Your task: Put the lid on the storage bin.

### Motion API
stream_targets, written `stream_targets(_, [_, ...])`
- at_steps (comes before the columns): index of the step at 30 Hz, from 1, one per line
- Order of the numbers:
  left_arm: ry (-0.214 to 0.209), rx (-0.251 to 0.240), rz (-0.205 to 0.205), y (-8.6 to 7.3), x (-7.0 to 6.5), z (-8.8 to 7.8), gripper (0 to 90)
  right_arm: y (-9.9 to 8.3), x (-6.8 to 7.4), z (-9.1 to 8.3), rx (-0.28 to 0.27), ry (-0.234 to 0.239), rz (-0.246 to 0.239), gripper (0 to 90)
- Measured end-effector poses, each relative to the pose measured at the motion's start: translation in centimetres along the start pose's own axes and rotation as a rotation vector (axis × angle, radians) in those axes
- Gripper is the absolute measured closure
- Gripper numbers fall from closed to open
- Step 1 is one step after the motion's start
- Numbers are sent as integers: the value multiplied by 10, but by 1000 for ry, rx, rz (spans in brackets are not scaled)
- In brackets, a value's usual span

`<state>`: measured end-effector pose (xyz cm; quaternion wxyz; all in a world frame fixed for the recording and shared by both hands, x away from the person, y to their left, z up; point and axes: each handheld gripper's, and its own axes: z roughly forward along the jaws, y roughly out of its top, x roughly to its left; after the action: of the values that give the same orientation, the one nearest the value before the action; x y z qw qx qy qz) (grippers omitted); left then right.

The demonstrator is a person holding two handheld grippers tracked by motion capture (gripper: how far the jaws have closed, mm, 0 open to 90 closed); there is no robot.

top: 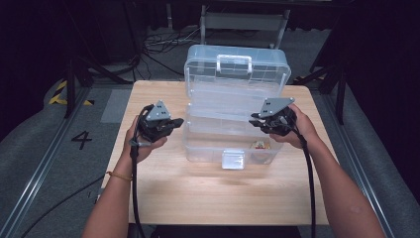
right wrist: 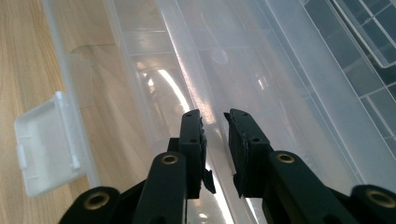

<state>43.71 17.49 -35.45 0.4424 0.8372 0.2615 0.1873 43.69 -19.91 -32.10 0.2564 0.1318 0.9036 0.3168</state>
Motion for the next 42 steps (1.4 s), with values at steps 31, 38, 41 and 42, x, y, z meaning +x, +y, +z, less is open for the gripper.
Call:
stream_targets(31, [67,-221,-89,49,25,16,900,-12,24,0,-11,-26,8,727])
stream_targets(38, [50,-210,-62,45,18,10,900,-17,28,-7,-24,-45,34,739])
stream_targets(41, [46,-194,-37,44,15,9,900,-22,29,-10,-30,-50,41,750])
stream_targets(42, [46,-190,-30,43,14,9,900,-24,29,-12,-36,-47,47,754])
